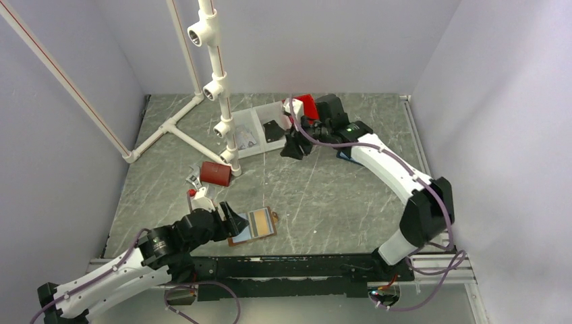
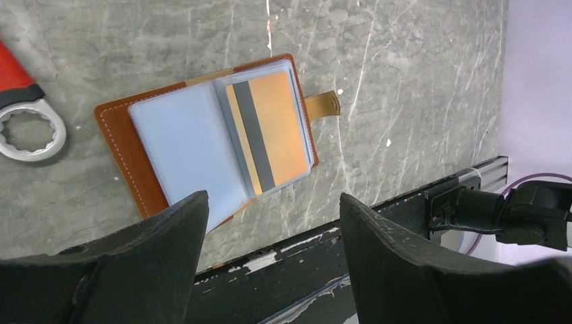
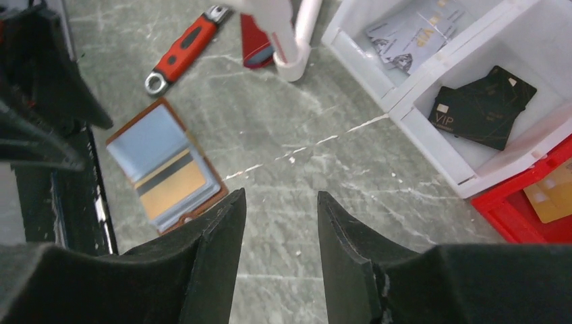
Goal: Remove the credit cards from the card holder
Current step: Move the card holder to the center of the board.
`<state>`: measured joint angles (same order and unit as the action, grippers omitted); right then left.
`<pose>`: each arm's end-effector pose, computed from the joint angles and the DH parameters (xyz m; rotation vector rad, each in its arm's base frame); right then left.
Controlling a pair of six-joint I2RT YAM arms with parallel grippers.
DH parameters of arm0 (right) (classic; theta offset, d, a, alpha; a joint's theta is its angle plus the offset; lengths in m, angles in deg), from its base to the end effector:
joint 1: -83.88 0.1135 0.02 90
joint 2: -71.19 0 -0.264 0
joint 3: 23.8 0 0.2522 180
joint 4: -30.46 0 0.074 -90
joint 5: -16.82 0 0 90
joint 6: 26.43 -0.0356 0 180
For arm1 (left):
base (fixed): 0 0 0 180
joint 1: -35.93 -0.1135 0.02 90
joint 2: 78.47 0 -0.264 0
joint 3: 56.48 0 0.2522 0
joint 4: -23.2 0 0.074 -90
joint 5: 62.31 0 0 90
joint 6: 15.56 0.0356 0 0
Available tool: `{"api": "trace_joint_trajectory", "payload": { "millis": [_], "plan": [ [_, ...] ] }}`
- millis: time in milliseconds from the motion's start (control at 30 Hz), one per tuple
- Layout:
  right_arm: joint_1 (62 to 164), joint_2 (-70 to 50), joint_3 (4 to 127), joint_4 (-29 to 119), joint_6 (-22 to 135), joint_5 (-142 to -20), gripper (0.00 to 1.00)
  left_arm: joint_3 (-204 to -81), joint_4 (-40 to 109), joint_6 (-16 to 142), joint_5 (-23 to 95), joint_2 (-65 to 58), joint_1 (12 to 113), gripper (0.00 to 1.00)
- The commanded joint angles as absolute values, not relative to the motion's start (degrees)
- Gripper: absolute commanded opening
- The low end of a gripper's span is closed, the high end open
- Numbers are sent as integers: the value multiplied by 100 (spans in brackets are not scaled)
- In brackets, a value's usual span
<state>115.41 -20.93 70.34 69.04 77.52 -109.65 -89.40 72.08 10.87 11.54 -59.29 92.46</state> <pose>0.2994 0.2085 0.3251 -1.1691 1.8596 0.8723 0.0657 -0.0814 0.1979 -0.3092 2.2773 -0.8684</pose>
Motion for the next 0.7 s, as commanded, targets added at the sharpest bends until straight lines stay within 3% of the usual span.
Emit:
{"api": "trace_joint_trajectory", "payload": {
  "millis": [0,300,667],
  "plan": [
    [11403,-1294,6538,7082,8514,-11583,46,-9201,6679,1402,1339,-5637,9237,76],
    [10634,-306,5307,7574,9020,-12365,47,-9124,5962,1477,1471,-4500,9236,73],
    [9273,688,4257,6849,8520,-13459,46,-9494,5038,1205,1351,-2355,9201,58]
  ]
}}
